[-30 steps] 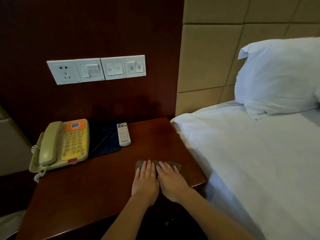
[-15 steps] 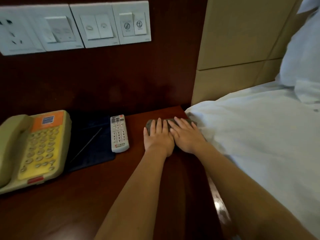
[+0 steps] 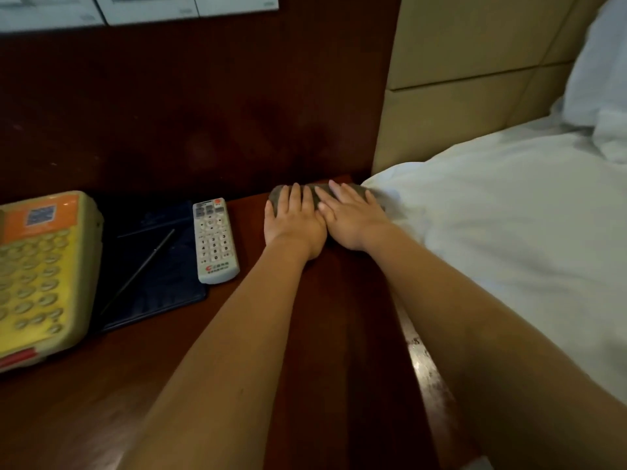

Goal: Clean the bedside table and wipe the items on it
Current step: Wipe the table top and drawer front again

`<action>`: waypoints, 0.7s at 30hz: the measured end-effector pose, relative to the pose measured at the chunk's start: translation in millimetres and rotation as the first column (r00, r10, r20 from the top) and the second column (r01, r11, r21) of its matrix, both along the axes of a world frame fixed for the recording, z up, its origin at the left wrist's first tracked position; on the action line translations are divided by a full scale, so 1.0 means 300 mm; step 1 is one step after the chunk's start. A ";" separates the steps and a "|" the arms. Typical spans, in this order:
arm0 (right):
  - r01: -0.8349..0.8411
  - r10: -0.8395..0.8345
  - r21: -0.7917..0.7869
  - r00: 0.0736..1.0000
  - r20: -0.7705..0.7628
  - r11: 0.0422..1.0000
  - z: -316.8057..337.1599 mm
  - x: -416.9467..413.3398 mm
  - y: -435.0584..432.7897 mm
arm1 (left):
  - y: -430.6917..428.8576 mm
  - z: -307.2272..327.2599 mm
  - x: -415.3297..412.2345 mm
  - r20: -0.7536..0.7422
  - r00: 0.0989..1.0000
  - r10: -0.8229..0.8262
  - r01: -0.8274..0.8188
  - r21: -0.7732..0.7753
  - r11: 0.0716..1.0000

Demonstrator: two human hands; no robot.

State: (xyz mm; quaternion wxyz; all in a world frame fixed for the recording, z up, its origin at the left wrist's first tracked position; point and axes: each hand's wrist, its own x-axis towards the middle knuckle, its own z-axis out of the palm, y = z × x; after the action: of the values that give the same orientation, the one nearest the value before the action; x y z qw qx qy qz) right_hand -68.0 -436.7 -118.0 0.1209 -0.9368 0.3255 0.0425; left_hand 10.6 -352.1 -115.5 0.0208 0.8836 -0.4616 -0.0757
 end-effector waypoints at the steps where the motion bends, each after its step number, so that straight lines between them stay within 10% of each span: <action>1: -0.005 0.005 0.008 1.000 0.004 1.000 0.004 -0.025 0.027 | 0.027 0.003 -0.022 -0.009 1.000 0.000 0.000 0.006 1.000; 12: 0.012 -0.008 0.063 0.998 -0.068 0.998 0.026 -0.414 0.475 | 0.465 0.023 -0.399 -0.038 0.997 -0.068 0.072 0.096 0.993; 21: -0.186 0.194 0.137 0.980 -0.050 0.973 0.048 -0.202 0.928 | 0.963 0.033 -0.223 0.017 0.995 0.102 -0.103 0.165 0.981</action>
State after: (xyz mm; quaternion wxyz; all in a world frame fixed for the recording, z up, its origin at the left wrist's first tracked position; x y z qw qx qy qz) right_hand -128.7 -158.4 -103.8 0.1674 -0.9518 0.2345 0.1049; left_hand -56.2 -63.1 -105.5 -0.0506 0.9052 -0.4076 -0.1090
